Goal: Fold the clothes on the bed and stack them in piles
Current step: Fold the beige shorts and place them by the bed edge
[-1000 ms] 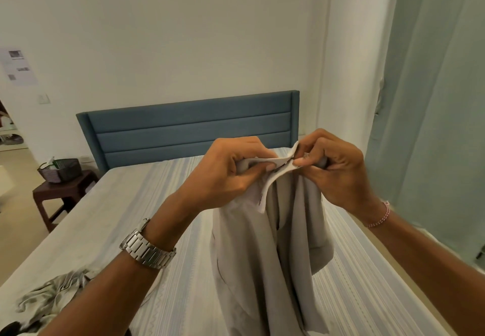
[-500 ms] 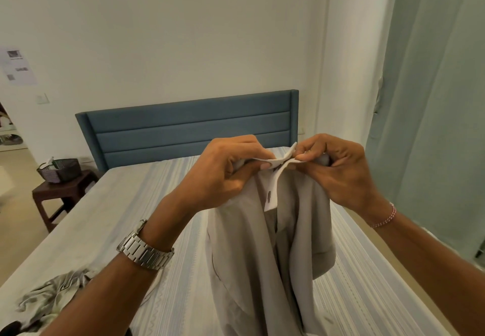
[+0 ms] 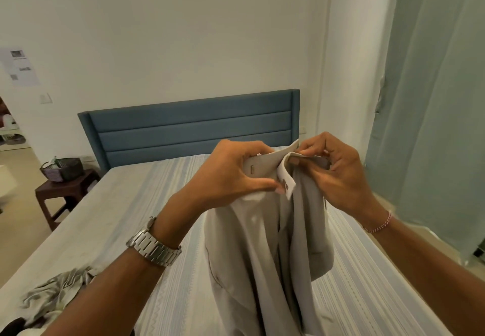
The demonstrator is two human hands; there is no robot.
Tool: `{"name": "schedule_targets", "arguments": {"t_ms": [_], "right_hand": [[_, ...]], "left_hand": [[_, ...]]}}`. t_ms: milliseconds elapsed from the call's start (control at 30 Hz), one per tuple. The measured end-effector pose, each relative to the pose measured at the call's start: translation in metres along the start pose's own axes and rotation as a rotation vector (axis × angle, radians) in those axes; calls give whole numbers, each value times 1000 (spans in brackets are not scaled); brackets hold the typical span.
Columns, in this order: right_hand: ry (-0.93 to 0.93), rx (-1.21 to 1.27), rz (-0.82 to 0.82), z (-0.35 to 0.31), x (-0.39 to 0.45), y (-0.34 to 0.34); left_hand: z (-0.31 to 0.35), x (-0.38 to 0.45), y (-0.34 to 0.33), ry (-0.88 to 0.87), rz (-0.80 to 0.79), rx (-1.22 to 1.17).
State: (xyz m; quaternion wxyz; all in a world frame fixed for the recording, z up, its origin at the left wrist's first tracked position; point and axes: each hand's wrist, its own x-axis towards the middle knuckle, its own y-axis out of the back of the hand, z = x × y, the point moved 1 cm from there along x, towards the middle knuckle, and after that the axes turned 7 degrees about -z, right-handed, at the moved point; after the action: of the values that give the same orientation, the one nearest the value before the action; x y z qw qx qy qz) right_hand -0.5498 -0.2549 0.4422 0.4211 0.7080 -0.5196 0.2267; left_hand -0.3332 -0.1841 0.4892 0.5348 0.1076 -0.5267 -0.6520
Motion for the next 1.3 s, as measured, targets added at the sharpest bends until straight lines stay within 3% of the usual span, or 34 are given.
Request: {"name": "schedule_targets", "arguments": {"t_ms": [167,333,733,1000,1167,1300], "right_hand": [[2,-113,-13,-3,-6,-8],[171,-267,-117,-14,-14,-13],[75,149,-311,-17,-29,-5],[19,265,-248,-18,-33,-7],[15,234,-267,-23,-35,-7],[50,112,-258,-23,-34,-7]], "left_hand": [[0,2,-11,34,82,114],[0,2,-17,60,70,75],[5,-4,-14,95,53,0],[6,-19,-4,105,-265,-324],[15,-25,1,159,-301,-239],[21,-25,-3,196,-219,-79]]}}
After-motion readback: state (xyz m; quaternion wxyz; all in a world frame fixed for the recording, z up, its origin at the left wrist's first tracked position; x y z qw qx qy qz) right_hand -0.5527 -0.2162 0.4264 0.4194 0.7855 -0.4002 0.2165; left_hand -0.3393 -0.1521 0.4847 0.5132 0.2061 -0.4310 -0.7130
